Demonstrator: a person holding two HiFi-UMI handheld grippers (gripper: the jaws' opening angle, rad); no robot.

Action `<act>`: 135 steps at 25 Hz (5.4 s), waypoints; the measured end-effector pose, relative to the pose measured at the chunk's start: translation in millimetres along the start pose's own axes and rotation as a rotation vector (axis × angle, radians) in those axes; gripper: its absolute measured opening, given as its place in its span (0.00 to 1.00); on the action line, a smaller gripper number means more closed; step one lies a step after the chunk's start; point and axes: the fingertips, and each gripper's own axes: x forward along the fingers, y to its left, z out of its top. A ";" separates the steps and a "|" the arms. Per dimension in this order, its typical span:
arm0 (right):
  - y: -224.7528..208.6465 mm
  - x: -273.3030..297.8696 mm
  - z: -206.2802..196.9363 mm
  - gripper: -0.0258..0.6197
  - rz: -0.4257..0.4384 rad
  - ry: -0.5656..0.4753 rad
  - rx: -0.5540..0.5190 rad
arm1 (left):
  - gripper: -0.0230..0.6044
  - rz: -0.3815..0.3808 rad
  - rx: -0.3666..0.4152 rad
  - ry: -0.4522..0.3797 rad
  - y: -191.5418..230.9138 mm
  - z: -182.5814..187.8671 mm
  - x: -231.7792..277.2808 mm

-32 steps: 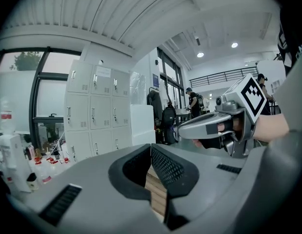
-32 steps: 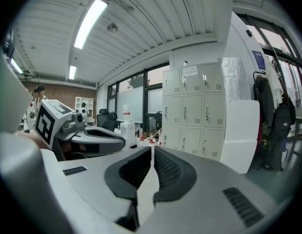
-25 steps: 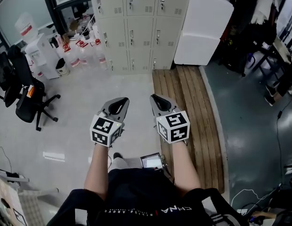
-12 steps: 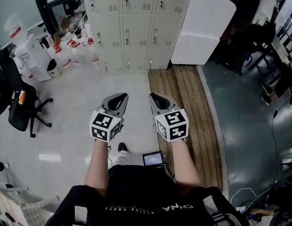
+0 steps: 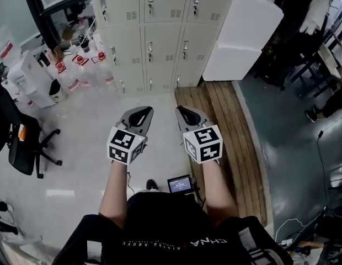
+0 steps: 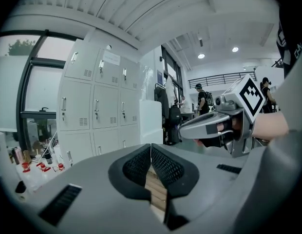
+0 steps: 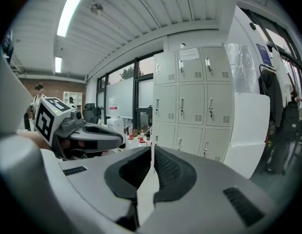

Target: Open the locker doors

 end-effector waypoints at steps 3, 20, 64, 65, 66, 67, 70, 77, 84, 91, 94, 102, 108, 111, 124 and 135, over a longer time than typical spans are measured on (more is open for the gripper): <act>0.9 32.4 6.1 0.11 -0.018 0.005 0.012 | 0.07 -0.018 0.000 0.007 32.9 -4.5 9.3; -78.1 189.9 28.2 0.11 0.022 0.029 0.030 | 0.07 -0.017 -0.037 0.011 150.5 -9.0 125.1; -240.4 528.4 150.4 0.11 0.080 0.029 -0.015 | 0.07 0.032 0.030 0.039 445.2 46.7 376.7; -239.8 536.5 155.6 0.11 0.070 0.025 -0.014 | 0.07 0.023 0.035 0.035 454.7 49.8 377.9; -239.2 544.0 160.0 0.11 0.060 0.022 -0.010 | 0.07 0.014 0.040 0.031 463.4 52.3 378.9; -238.4 551.0 163.6 0.11 0.051 0.019 -0.006 | 0.07 0.006 0.044 0.028 471.5 54.0 379.8; -234.4 568.6 168.4 0.11 0.032 0.018 0.001 | 0.07 -0.007 0.045 0.021 492.7 55.6 383.7; -239.0 591.8 167.6 0.11 0.045 0.036 -0.018 | 0.07 -0.012 0.034 0.020 509.9 58.1 406.9; -277.4 592.6 193.8 0.11 0.085 0.002 -0.072 | 0.07 0.043 0.007 -0.010 506.3 83.6 441.2; -313.5 587.9 206.1 0.10 0.120 -0.022 -0.011 | 0.07 0.079 0.024 -0.011 497.2 103.2 466.7; -313.7 590.0 206.0 0.10 0.133 -0.026 0.003 | 0.07 0.091 0.016 -0.001 500.1 103.0 468.7; -314.2 591.0 204.4 0.10 0.148 -0.032 -0.004 | 0.07 0.124 0.002 -0.011 506.8 108.3 471.0; -320.9 593.6 214.1 0.10 0.127 -0.040 -0.045 | 0.08 0.190 -0.017 -0.046 513.0 125.1 482.1; -325.4 595.9 226.1 0.10 0.113 -0.050 -0.081 | 0.27 0.226 -0.025 -0.050 514.0 131.1 492.0; -354.7 585.9 224.8 0.10 0.131 -0.053 -0.071 | 0.26 0.474 -0.038 -0.058 534.8 147.3 517.2; -358.5 592.5 225.5 0.10 0.149 -0.056 -0.068 | 0.13 0.500 -0.013 -0.041 536.6 148.5 523.1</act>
